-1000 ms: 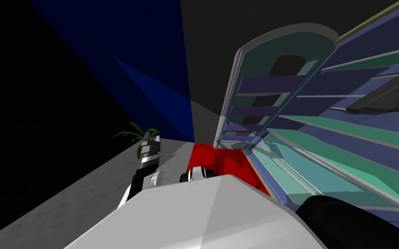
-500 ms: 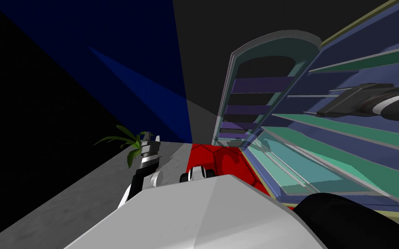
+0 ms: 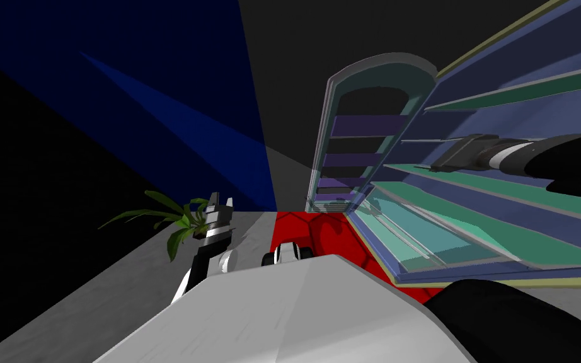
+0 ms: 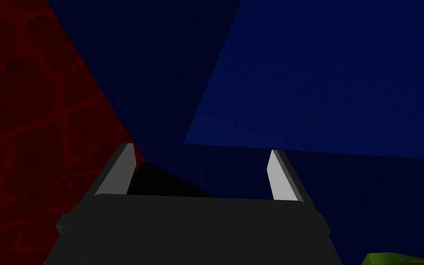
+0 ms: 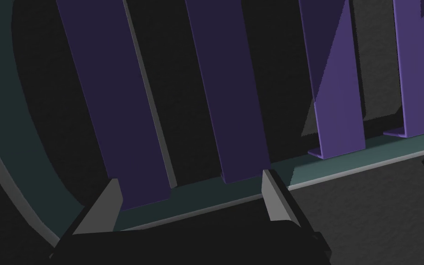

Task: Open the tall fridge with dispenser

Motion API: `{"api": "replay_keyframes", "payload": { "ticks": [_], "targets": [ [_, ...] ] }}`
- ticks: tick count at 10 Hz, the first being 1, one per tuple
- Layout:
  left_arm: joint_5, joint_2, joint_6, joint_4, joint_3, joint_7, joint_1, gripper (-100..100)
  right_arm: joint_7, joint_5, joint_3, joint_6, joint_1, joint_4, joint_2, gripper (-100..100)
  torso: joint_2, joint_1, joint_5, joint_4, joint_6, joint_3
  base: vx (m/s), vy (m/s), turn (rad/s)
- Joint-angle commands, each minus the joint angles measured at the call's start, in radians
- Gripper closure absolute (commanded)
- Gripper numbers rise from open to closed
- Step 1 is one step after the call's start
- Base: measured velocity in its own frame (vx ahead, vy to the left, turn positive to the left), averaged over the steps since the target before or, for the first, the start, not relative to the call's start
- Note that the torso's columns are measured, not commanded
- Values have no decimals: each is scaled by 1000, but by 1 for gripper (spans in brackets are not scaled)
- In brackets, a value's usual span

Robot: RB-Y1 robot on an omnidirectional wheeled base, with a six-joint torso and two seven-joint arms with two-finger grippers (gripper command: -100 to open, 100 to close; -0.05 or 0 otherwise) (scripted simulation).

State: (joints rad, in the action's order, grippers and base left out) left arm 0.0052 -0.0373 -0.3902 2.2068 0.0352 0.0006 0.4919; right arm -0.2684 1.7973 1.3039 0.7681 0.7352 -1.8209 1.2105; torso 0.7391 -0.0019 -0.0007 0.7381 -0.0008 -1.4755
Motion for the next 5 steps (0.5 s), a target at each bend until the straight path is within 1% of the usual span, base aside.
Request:
{"api": "replay_keyframes", "payload": {
  "ticks": [1,2,3,4,5],
  "targets": [
    [0,0,0,0,0,0,0,0,33,-30,-83,1,-80,24,6,-100,2,0,0,1,1,1,-7,-7,-3],
    [0,0,0,0,0,0,0,0,33,-30,-114,1,-83,24,6,-100,2,1,0,1,1,1,-7,-7,-5],
    [0,0,0,0,0,0,0,0,84,-80,-144,8,-126,73,54,-100,0,2,1,1,1,1,88,41,-317],
    [0,0,0,0,0,0,0,0,99,-99,-177,8,-154,92,77,-100,-5,5,2,-1,2,-2,121,65,-360],
    [0,0,0,0,0,0,0,0,127,-128,-207,8,-183,117,77,-100,-6,5,2,-2,1,-4,66,49,-115]
  ]
}}
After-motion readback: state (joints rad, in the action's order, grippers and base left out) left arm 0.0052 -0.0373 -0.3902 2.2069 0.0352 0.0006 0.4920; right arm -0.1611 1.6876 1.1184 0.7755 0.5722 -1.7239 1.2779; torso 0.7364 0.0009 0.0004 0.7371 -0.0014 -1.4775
